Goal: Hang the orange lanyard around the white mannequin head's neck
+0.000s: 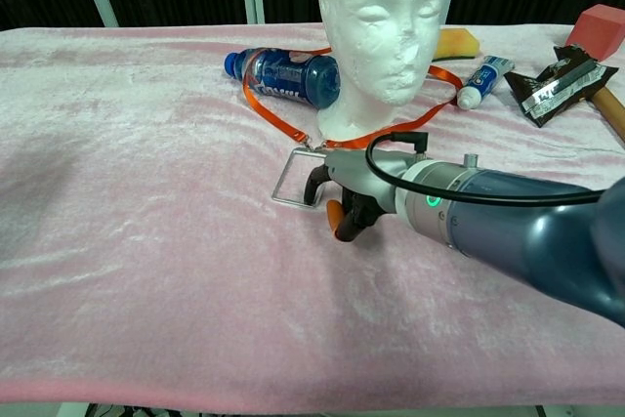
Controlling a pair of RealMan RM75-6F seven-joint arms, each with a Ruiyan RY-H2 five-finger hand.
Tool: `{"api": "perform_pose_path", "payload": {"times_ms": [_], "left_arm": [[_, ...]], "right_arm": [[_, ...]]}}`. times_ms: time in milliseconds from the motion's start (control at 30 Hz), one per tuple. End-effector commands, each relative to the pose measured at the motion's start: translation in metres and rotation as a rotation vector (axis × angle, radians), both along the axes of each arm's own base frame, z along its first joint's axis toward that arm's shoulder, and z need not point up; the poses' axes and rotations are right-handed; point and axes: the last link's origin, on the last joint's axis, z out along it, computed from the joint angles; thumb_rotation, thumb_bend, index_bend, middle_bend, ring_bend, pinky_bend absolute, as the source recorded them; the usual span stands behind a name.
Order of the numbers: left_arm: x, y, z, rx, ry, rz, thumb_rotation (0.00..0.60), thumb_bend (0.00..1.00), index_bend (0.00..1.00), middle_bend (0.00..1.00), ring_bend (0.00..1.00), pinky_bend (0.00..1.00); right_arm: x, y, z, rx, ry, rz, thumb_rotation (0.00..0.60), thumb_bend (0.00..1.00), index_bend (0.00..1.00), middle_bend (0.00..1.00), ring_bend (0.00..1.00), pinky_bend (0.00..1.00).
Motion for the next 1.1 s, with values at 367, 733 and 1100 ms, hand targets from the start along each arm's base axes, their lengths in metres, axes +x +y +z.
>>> {"api": "perform_pose_path", "payload": {"times_ms": [367,733,1100], "left_arm": [[0.000,-0.001,0.001,0.008,0.001,0.000,0.600,0.09,0.16,0.13,0.00,0.00],[0.001,-0.002,0.000,0.015,0.010,0.003,0.600,0.09,0.16,0.13,0.00,0.00],[0.001,-0.002,0.001,0.024,0.015,0.007,0.600,0.09,0.16,0.13,0.00,0.00]], "right_arm": [[-0.013,0.006,0.021,0.026,0.081,0.022,0.600,0.81,0.42,0.99,1.00,1.00],[-0.034,0.012,0.039,0.027,0.098,0.007,0.600,0.81,0.42,0.99,1.00,1.00],[-0.051,0.018,0.052,0.029,0.114,-0.002,0.600,0.82,0.42,0.99,1.00,1.00]]}}
